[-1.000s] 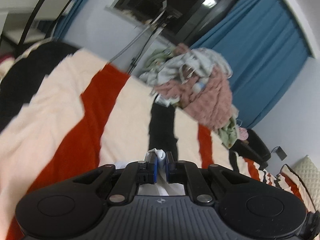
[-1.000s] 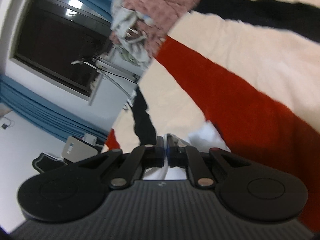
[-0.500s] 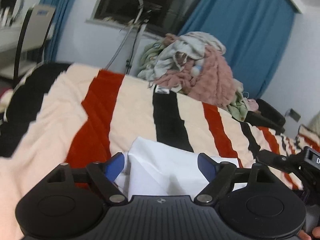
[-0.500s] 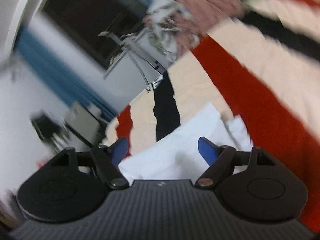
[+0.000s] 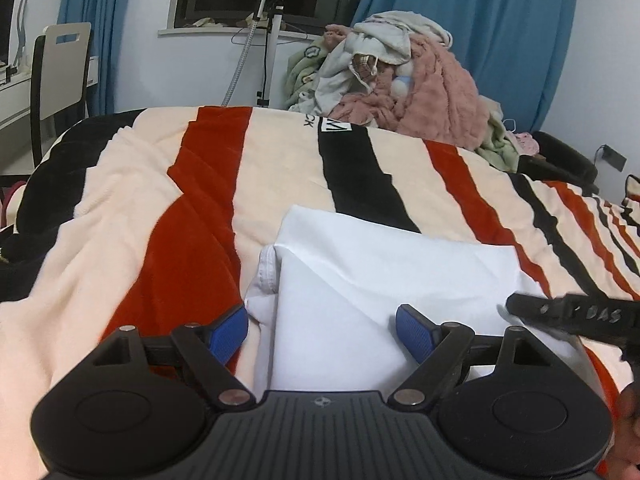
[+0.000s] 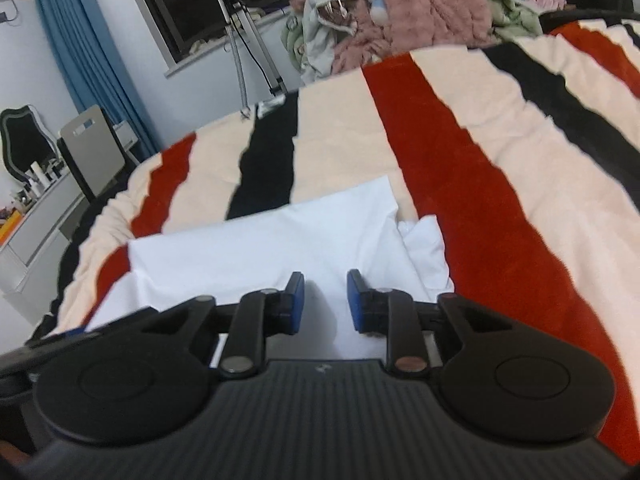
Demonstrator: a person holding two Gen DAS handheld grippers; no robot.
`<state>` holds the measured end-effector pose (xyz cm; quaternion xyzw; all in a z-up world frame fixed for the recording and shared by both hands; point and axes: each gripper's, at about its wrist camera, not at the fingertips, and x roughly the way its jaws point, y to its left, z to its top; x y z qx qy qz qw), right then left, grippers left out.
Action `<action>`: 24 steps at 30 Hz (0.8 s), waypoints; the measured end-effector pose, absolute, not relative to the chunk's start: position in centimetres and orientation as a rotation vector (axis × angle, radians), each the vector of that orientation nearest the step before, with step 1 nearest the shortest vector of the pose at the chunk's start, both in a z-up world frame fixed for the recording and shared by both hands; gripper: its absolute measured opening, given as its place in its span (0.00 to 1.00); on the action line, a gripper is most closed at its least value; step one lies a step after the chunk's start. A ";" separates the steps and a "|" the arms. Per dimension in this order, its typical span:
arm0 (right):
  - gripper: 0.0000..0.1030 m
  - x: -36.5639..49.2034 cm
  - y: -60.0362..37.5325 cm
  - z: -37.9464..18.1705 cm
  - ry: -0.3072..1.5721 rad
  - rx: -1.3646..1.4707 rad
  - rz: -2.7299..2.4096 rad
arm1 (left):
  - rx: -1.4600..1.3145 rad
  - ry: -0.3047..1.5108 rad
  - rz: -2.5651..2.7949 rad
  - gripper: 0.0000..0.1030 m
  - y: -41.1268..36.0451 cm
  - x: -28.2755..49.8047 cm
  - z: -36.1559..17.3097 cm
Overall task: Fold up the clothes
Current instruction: 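Open both grippers and press the folded shirt flat, then grasp the folded shirt edge with both grippers and lift it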
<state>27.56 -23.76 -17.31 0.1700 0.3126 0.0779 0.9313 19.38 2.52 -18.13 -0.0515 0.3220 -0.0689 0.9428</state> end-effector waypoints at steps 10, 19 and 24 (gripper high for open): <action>0.28 18.5 -24.4 -13.9 0.628 0.345 0.132 | -0.088 0.626 -0.164 0.80 2.2 12.9 -16.4; 0.28 18.3 -23.9 -16.8 0.736 0.353 0.105 | -0.175 0.643 -0.139 0.80 3.5 9.4 -15.7; 0.30 16.5 -25.9 -15.6 0.680 0.537 0.124 | -0.290 0.638 -0.159 0.80 5.1 6.7 -14.6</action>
